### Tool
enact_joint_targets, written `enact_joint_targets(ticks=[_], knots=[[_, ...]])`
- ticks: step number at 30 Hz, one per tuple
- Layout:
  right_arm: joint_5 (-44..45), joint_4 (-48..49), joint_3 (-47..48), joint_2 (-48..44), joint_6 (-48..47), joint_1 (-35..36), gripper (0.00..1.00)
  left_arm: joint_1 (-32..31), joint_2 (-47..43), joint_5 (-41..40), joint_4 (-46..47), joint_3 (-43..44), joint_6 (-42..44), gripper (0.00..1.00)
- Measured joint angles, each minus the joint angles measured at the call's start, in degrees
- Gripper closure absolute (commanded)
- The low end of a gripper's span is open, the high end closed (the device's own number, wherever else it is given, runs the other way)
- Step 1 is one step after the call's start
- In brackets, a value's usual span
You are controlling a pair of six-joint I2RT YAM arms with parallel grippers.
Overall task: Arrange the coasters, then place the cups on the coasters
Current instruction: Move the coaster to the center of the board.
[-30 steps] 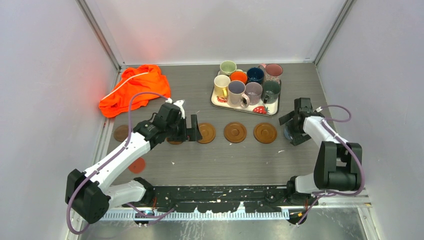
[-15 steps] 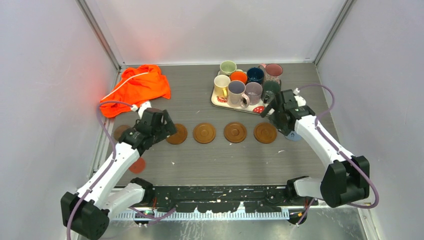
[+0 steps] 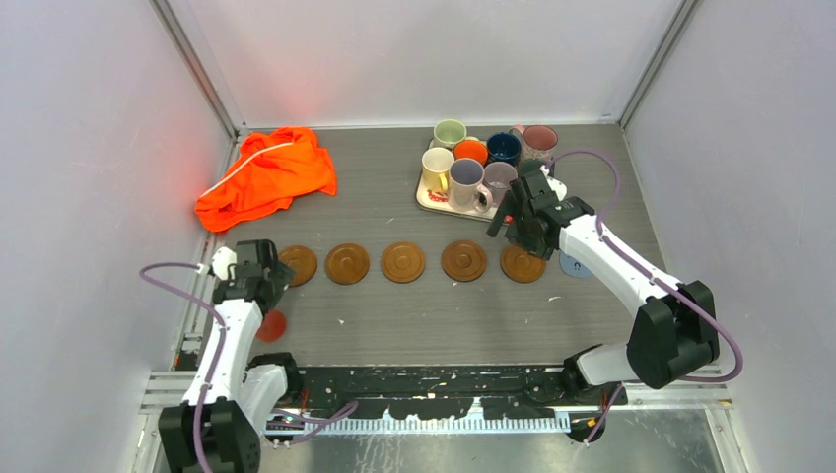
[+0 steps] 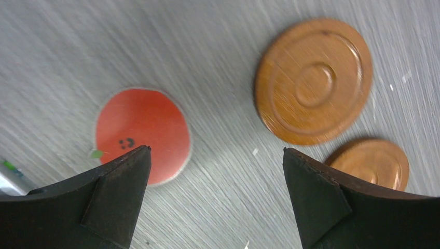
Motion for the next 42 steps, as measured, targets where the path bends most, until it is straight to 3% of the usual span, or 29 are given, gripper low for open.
enact_joint_targets(ticks=[8,21,32,42], knots=[[-0.1,-0.5,0.3,0.2,-1.3,1.2,0.0,12.7,-1.8,0.5,-1.8,-1.7,-2.1,0.0],[-1.1,-0.6,0.8,0.2,-2.9,2.5,0.0,20.1,-1.4,-3.3,-8.3,-1.9,-7.4,0.04],[-2.4,-0.5,0.8,-0.4,-4.0,2.6,0.0,30.9,7.5,5.0,-2.2,-1.9,-5.9,0.11],[-4.2,0.0,0.4,-0.9,-4.5,2.6,0.0,32.4,10.3,8.2,1.2,-2.2,-5.2,0.21]])
